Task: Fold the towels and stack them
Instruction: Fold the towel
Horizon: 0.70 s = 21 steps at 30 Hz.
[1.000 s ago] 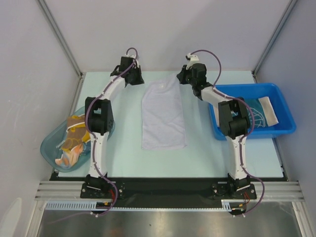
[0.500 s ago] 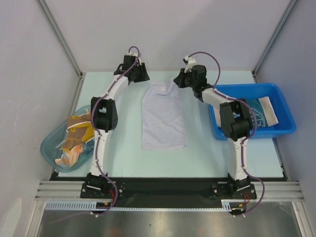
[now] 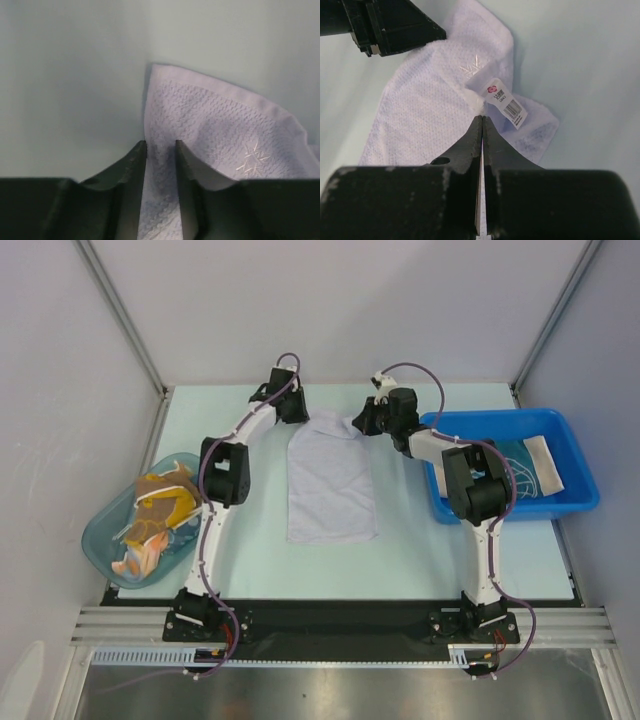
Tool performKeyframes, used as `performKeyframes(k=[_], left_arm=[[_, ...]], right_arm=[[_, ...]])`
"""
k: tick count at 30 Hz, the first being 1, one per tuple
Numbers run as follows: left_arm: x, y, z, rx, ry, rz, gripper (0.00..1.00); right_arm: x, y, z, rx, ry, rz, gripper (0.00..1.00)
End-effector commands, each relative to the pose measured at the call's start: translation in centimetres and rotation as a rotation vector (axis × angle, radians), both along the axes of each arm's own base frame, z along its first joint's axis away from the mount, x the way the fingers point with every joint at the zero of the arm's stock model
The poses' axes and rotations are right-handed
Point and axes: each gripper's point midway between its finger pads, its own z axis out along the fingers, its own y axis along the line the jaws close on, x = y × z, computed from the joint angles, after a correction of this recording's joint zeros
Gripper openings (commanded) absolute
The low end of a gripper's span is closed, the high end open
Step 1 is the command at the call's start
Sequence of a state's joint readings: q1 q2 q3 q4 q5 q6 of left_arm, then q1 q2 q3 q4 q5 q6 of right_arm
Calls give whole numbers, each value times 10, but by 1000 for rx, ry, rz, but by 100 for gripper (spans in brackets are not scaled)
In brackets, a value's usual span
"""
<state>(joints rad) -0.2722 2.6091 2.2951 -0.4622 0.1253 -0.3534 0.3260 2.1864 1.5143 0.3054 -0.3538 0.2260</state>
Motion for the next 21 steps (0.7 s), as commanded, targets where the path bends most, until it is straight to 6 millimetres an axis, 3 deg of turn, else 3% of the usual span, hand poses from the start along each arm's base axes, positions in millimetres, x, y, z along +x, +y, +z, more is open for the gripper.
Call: performKeyframes(k=[1,3,4,5,6,7,8,9,10,12,13,15,17,21], left_arm=[[-21,0,-11,37,80,17,26],[-39,2,-24,57,149,29,14],[-43,4,-17,55,154,37,3],[-50,6,-18,60,169,44,0],[-66,11,-31,69,220,58,0],[-70,14,-14,66,201,71,0],[-77,15,-11,68,204,75,0],[-94,19,-21,82,242,86,0],[-96,24,0,89,211,105,1],[-117,31,-3,94,246,134,0],[-120,32,15,79,215,140,0],[-131,36,16,77,219,147,0],[-132,37,35,65,173,140,0],[-133,38,59,61,102,116,1]], right_arm=[[-4,2,20,42,-34,6,0],[-13,0,9,37,-3,10,0],[-17,-2,15,38,-8,5,0],[-20,-3,15,37,-3,3,0],[-24,-5,15,33,2,-2,0],[-31,-8,9,26,23,-8,0],[-34,-10,17,28,16,-12,0],[-40,-11,16,23,32,-10,0],[-48,-13,10,7,44,-7,0],[-56,-16,12,-17,38,-18,0],[-59,-18,10,-28,35,-18,0],[-66,-22,9,-33,32,-21,0],[-70,-26,10,-25,21,-26,0],[-72,-25,34,1,-22,-13,0]])
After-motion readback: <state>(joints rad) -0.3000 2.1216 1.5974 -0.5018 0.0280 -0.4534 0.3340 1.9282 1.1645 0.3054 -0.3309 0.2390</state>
